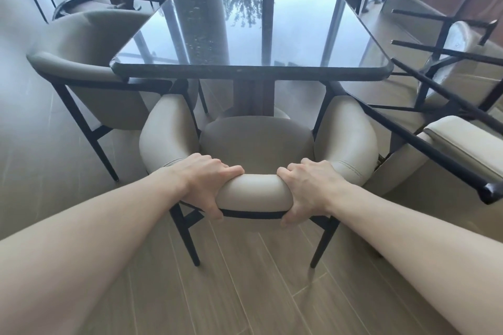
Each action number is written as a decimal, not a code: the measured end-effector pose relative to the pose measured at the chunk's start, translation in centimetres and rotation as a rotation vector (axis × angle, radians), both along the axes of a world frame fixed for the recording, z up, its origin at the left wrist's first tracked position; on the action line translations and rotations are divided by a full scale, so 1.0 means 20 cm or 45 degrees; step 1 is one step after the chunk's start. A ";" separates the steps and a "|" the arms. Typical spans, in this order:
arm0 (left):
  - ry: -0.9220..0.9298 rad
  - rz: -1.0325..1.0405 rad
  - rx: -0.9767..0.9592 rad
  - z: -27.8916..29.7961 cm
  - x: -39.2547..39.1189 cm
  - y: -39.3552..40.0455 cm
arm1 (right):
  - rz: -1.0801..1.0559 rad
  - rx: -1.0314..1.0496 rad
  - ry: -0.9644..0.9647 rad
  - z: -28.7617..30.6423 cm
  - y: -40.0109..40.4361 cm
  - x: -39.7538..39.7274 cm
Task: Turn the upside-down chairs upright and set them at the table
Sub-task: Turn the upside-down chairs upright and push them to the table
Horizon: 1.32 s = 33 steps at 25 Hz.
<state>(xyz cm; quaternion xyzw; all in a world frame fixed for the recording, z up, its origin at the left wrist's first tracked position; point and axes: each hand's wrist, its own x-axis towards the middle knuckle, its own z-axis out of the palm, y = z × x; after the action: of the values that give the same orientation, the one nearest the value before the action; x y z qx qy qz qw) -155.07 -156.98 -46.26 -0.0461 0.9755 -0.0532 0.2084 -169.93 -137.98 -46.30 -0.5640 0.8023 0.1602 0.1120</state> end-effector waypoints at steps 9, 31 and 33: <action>0.004 0.011 0.007 0.01 -0.04 -0.12 | -0.048 -0.037 -0.041 -0.01 -0.12 0.00; 0.778 0.793 1.057 0.58 -0.01 0.29 | -1.009 -0.779 -0.999 0.53 -0.14 0.24; 0.861 0.879 1.173 0.69 -0.02 0.31 | -1.051 -0.955 -1.084 0.66 -0.14 0.27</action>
<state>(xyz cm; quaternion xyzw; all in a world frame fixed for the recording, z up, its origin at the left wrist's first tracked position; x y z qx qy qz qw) -155.38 -150.79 -32.45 -0.2760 0.8395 0.4561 -0.1055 -164.53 -140.76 -33.01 -0.2276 0.8384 -0.4179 0.2658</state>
